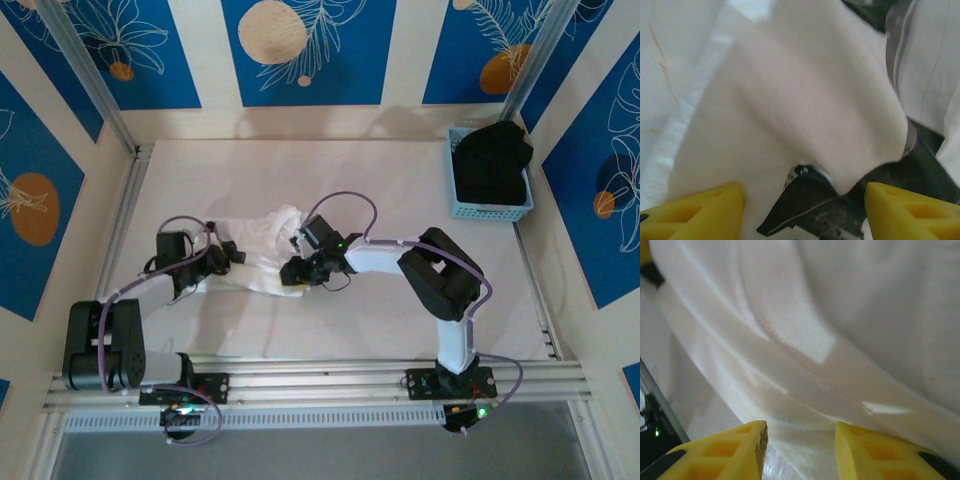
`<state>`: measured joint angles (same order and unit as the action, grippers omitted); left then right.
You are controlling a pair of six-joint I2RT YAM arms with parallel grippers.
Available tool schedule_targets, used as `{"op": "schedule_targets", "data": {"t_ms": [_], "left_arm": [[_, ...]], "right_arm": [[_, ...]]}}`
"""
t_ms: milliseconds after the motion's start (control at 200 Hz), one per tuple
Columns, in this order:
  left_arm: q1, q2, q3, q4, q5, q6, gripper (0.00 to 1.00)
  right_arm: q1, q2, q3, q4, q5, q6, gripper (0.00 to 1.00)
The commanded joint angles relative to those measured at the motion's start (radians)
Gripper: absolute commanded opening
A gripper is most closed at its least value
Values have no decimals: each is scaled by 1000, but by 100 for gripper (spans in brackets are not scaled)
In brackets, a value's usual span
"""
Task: Fold the inside-out t-shirt
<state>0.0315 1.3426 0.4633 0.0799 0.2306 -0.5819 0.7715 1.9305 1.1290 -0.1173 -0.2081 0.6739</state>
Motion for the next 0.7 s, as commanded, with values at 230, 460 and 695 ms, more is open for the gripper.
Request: {"op": "schedule_targets", "data": {"t_ms": [230,460,695], "left_arm": [[-486,-143,-169,65,95,-181,66],[-923,2,42,211,53,-169,67],[-855,-61,120,198,106,-112,67]], "right_arm": [[-233,-28,73,-253,157,-81,39],[-381,10,279,-350,200,-210,40],[-359,-242,132,-312,188,-275,44]]}}
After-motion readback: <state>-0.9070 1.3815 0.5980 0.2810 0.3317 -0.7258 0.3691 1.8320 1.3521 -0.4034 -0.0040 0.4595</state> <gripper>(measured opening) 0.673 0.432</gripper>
